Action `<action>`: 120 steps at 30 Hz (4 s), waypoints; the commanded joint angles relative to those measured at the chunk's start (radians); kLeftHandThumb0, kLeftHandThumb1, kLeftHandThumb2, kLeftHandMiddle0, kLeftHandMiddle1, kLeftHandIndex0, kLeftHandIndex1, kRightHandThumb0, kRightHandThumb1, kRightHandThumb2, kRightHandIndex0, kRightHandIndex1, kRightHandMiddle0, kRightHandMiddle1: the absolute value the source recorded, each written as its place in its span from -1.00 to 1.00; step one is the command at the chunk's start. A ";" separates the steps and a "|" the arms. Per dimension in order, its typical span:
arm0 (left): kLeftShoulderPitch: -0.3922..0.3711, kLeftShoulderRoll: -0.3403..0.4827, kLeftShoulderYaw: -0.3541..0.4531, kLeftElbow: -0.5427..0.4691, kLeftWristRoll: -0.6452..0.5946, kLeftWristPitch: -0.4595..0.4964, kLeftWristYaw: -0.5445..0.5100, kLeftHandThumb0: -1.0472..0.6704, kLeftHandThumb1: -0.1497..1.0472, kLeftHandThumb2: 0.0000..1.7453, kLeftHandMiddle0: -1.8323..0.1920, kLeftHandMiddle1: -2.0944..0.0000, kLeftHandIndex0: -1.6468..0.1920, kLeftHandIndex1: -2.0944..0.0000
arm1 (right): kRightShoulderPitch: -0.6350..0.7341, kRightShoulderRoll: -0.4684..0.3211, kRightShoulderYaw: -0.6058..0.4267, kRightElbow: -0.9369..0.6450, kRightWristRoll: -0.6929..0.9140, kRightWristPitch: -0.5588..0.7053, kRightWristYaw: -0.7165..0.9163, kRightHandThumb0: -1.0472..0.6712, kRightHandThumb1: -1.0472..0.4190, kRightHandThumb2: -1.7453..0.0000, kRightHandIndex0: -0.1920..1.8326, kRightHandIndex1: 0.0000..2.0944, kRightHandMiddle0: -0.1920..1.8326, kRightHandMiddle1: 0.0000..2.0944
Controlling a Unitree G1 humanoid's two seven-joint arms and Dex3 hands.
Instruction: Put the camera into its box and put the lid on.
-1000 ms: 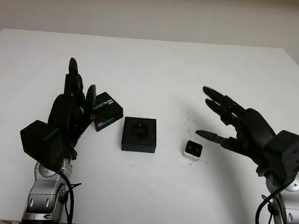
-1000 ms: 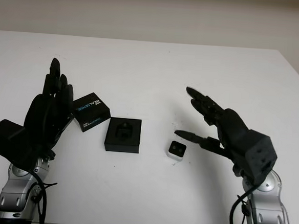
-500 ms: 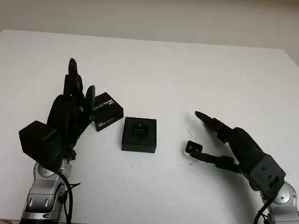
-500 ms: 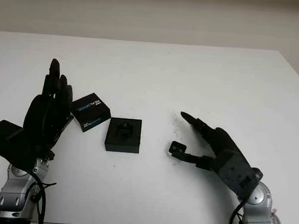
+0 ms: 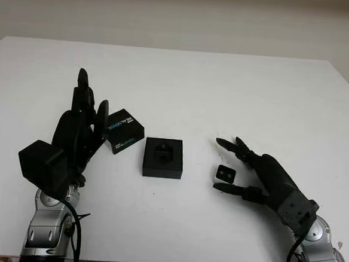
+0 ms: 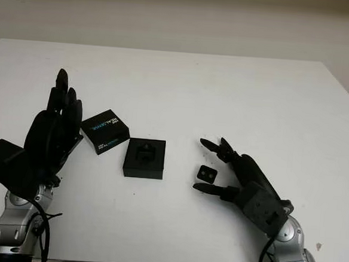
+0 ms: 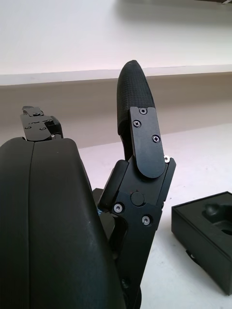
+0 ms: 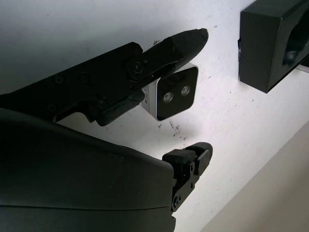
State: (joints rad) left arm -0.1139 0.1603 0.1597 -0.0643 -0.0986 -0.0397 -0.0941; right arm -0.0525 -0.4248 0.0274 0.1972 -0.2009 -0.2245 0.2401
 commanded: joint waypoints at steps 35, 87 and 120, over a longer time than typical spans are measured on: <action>-0.016 0.012 0.011 -0.015 -0.005 0.002 -0.007 -0.65 1.00 -0.38 1.00 1.00 1.00 1.00 | 0.098 -0.089 -0.023 0.041 -0.123 -0.054 -0.118 -0.40 -0.74 0.94 -0.58 -0.94 -0.65 -0.02; -0.019 0.006 -0.001 -0.014 -0.007 0.014 -0.004 -0.62 1.00 -0.37 1.00 1.00 1.00 1.00 | -0.118 0.074 0.057 0.262 0.021 -0.187 -0.030 -0.39 -0.99 0.94 -0.40 -0.94 -0.54 0.43; -0.007 0.014 0.014 -0.031 -0.008 0.032 -0.010 -0.68 1.00 -0.42 1.00 1.00 1.00 1.00 | -0.116 0.086 0.062 0.252 -0.035 -0.224 -0.133 -0.30 -1.00 0.90 -0.49 -0.97 -0.69 0.59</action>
State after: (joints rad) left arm -0.1162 0.1672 0.1684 -0.0747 -0.1007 -0.0089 -0.1039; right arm -0.1851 -0.3448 0.0962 0.4555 -0.2431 -0.4601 0.1068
